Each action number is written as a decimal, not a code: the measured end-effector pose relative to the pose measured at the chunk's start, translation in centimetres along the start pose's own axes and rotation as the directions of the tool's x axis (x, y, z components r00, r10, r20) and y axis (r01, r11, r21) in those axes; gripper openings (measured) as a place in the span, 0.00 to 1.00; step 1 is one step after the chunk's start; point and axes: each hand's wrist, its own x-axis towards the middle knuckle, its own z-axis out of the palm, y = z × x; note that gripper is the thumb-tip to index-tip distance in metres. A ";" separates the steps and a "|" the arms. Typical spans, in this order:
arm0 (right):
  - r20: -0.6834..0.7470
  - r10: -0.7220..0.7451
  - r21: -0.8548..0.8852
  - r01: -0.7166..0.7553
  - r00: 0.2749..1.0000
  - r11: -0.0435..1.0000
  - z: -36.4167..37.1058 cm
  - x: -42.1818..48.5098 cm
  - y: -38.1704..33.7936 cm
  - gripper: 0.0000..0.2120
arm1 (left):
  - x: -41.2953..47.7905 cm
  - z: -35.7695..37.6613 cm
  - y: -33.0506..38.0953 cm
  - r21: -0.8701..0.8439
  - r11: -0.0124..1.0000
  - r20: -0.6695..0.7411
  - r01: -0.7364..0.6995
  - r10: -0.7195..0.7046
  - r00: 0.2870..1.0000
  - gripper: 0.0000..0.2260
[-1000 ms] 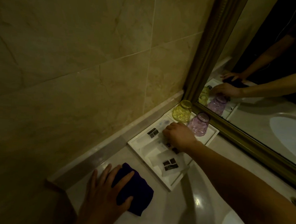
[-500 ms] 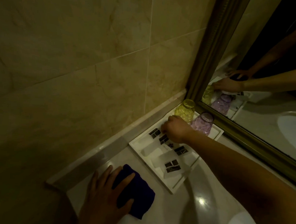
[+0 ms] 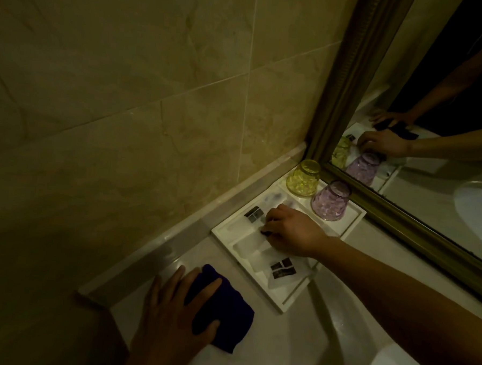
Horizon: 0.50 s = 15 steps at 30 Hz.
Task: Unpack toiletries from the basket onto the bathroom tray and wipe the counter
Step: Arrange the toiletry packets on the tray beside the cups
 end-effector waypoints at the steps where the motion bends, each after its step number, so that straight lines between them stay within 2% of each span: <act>1: -0.022 -0.012 0.010 0.013 1.000 1.000 0.0 -0.1 0.0 0.09 | 0.0 0.0 0.0 -0.001 1.000 -0.001 0.001 -0.001 1.000 0.39; 7: -0.049 -0.020 -0.010 0.020 0.999 1.000 0.6 0.6 -0.5 0.07 | -0.2 0.5 -0.1 -0.009 1.000 -0.021 -0.012 0.012 1.000 0.39; 15: -0.087 0.127 -0.019 -0.130 0.988 0.991 1.2 0.3 -2.4 0.18 | 0.0 0.5 -0.2 -0.033 0.999 -0.036 -0.034 0.033 0.999 0.41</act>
